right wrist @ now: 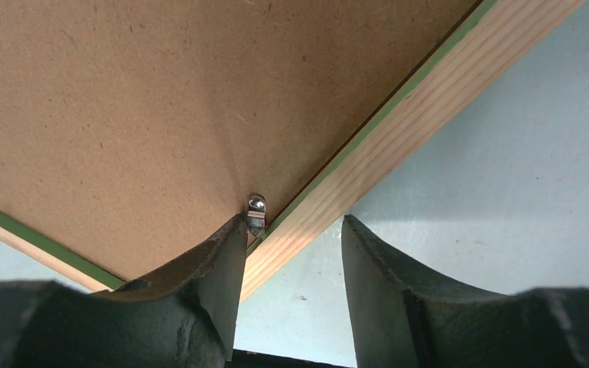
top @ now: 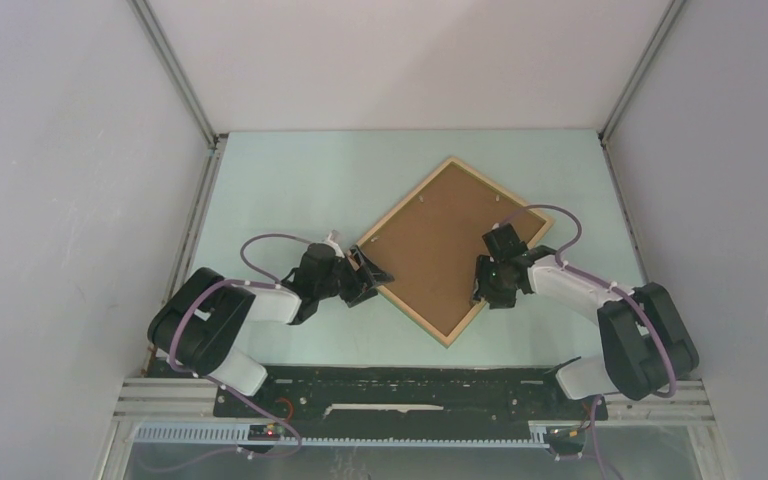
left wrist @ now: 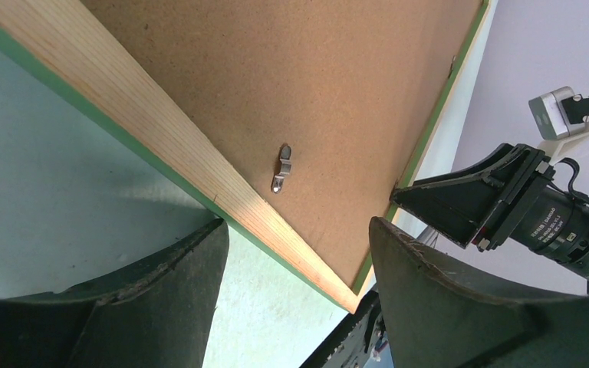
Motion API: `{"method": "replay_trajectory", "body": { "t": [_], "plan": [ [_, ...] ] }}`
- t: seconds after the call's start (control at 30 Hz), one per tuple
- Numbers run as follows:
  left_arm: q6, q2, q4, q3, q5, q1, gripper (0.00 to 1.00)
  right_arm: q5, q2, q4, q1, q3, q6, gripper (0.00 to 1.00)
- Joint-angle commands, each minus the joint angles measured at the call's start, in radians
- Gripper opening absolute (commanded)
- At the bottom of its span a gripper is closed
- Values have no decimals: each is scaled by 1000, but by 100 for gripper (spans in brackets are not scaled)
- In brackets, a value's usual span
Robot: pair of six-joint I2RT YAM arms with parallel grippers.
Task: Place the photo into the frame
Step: Install the photo frame at the center of the board.
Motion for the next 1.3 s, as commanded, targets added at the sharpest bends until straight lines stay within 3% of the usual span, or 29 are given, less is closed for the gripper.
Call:
{"method": "replay_trajectory", "body": {
  "t": [0.0, 0.07, 0.27, 0.37, 0.4, 0.9, 1.0, 1.1, 1.27],
  "plan": [
    [31, -2, -68, -42, -19, -8, 78, 48, 17, 10, -8, 23, -12, 55],
    [32, -3, -67, -43, -21, -8, 78, 51, 22, 6, -6, 23, -16, 48],
    [40, -4, -83, -28, -29, -6, 78, 72, 25, -17, 19, 23, -29, 17],
    [99, -11, -168, 23, -65, -5, 80, 47, 23, -12, 25, 20, -33, 2],
    [165, -5, -274, 83, -117, 3, 82, 5, 18, 5, 29, 11, -22, 0],
    [302, 0, -505, 267, -257, 46, 92, -103, -140, 47, 114, -101, 61, 0],
    [317, 9, -530, 279, -266, 57, 93, -155, -167, 51, 131, -101, 56, 21],
    [348, 15, -573, 301, -273, 65, 93, -249, -205, 67, 156, -105, 39, 51],
    [403, -24, -635, 310, -292, 66, 93, -253, -327, 42, 130, -112, 33, 73]
  ]
}}
